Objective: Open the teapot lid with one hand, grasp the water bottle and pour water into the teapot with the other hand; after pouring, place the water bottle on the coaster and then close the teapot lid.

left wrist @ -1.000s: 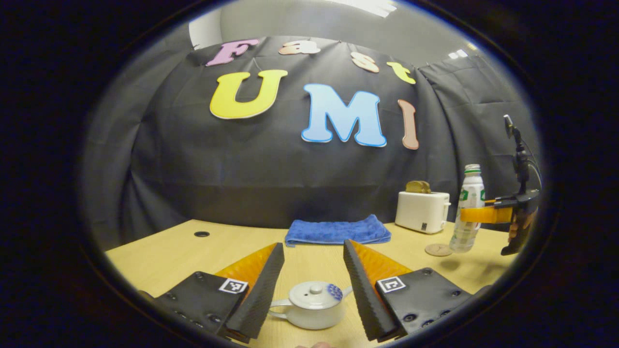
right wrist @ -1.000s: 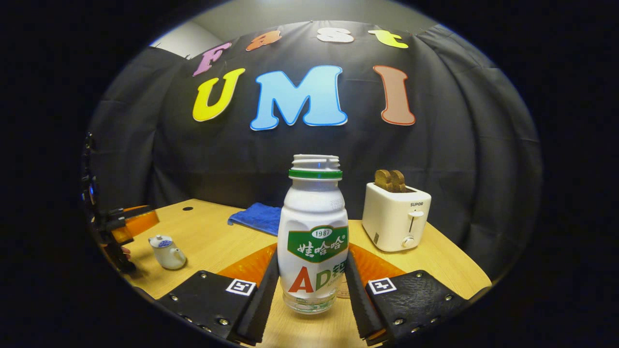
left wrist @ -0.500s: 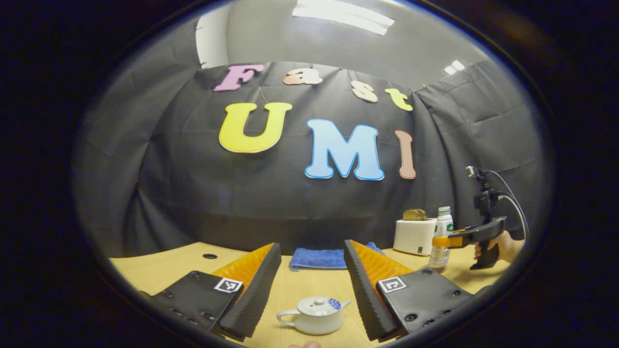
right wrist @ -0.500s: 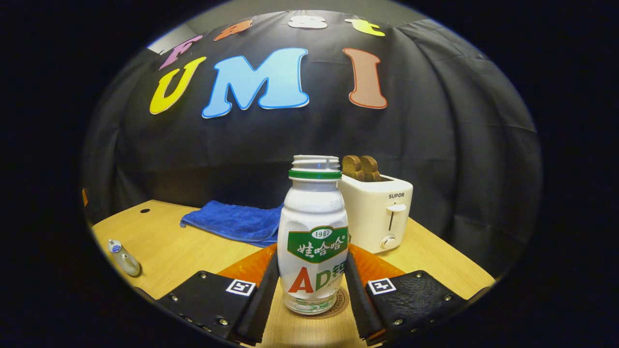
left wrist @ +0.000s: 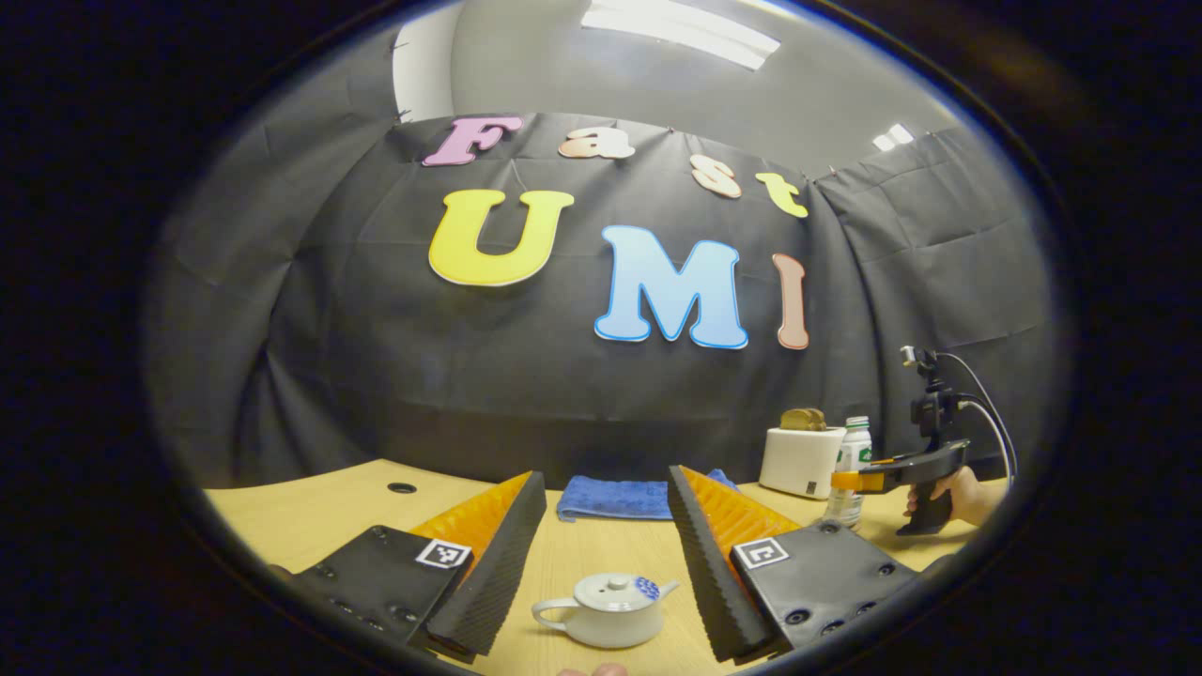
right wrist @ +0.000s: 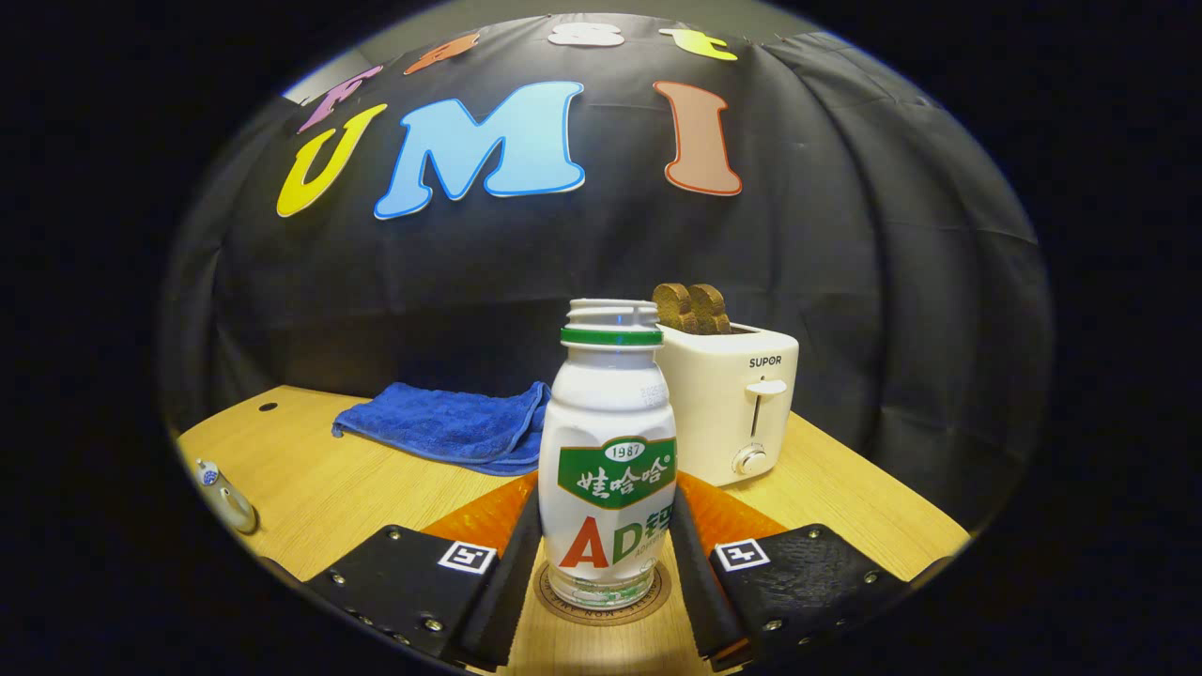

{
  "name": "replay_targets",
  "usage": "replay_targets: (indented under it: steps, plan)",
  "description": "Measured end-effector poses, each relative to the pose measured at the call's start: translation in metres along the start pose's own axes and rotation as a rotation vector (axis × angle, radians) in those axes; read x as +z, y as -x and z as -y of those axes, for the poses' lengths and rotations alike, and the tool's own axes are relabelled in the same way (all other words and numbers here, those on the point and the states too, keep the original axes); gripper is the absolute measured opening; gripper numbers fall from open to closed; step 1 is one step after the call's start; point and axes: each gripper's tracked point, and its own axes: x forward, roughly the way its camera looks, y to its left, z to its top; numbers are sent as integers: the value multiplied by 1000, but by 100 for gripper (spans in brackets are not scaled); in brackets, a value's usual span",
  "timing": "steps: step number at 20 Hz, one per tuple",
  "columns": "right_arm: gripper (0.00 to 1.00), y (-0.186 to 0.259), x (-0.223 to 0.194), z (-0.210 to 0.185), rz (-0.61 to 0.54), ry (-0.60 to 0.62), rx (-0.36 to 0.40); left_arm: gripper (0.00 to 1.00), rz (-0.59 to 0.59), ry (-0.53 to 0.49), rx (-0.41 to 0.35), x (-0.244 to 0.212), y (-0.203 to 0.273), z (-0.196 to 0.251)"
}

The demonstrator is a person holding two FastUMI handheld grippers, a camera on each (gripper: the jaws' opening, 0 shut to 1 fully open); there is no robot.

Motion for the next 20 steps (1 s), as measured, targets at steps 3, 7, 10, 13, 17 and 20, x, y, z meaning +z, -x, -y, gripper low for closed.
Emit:
replay_targets:
  steps: [3, 7, 10, 13, 17, 20]
  plan:
    - [85, 3, 0, -2, 2, 6, 4, 88, 25, 22, -17, 7, 3, 2]
    - [96, 10, 13, -7, 46, 17, 21, 87, 19, 26, -18, 3, 1, 1]
    - [96, 18, 23, -8, 71, 24, 14, 87, 12, 22, -22, 1, -1, 3]
    - [96, 22, 29, -2, 91, 48, -3, 87, 11, 16, -25, 0, 0, 5]
    - [96, 36, 41, -1, 128, 55, -9, 87, 10, 12, -28, -1, -1, 5]
    - [96, 58, 45, 2, 151, 87, -24, 87, 6, 11, -33, -1, 1, 7]
